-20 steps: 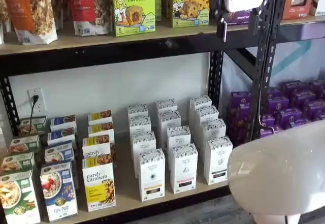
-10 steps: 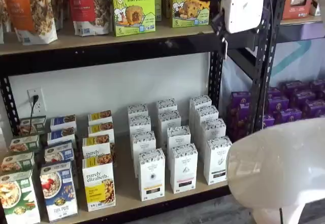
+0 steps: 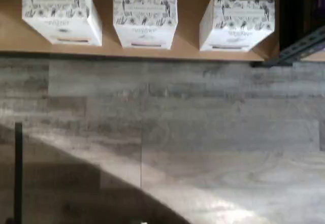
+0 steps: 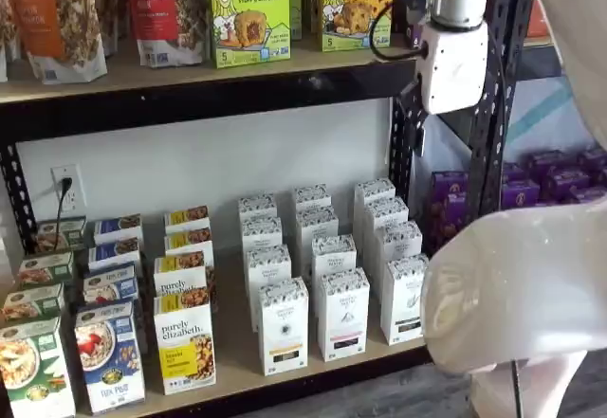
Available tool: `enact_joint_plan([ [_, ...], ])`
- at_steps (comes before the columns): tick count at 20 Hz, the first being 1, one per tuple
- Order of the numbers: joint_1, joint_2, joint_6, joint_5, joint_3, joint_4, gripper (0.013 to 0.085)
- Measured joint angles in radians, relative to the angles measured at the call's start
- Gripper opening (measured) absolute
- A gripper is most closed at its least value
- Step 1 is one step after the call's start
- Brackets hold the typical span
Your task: Pick up the white box with a green strip in the middle, on the bottom shelf, the sixth box from the left
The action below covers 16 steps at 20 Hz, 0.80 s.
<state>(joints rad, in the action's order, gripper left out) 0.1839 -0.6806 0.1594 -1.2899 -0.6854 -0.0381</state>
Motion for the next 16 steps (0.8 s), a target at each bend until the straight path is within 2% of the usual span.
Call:
enact_joint_plan([
  [4,0.027,0.054,0.038,0.107,0.058,0.04,0.085],
  [7,0.025,0.101,0.041,0.171,0.089,0.049,0.085],
  [10,0.006,0.165,0.015,0.253,0.124,0.031,0.085],
  [16,-0.026,0.289,-0.021,0.422,0.18,0.026,0.085],
])
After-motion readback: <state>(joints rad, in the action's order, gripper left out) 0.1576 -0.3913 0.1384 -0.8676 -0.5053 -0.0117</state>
